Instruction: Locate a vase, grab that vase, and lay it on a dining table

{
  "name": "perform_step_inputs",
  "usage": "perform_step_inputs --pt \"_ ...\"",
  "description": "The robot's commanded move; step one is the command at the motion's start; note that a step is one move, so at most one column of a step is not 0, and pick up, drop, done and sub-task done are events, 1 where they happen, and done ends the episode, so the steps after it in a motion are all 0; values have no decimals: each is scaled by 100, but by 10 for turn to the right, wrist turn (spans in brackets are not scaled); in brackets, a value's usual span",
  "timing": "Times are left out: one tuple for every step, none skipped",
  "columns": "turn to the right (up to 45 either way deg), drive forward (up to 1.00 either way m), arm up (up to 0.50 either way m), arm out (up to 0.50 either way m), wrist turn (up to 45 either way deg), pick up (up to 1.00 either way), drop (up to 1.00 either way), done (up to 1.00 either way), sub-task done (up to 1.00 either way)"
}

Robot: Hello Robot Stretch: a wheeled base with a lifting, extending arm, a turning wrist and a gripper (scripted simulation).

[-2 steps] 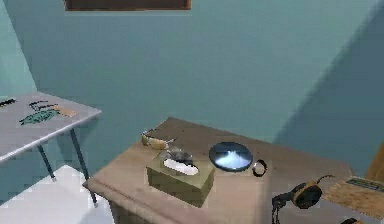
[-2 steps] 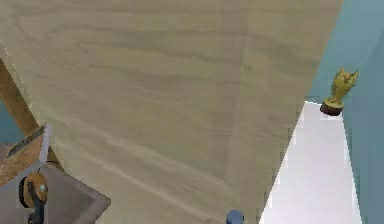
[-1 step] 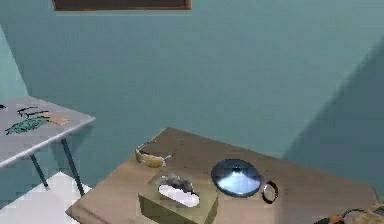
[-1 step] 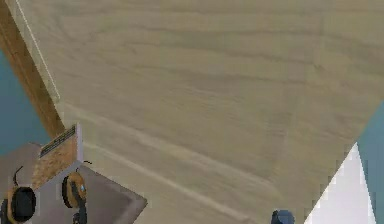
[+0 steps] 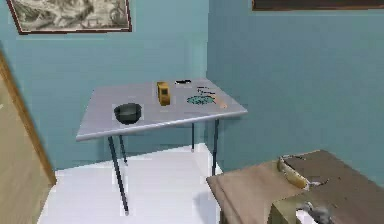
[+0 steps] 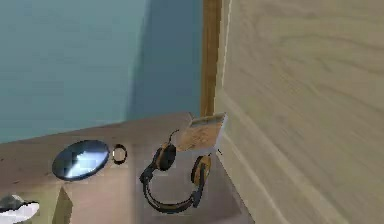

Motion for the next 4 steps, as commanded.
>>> perform_step_inputs --pt "-240 0 0 0 0 0 0 0 0" --pt "0 0 50 0 0 0 0 0 0" --pt "0 0 38 0 0 0 0 0 0" --pt "0 0 0 14 0 0 0 0 0"
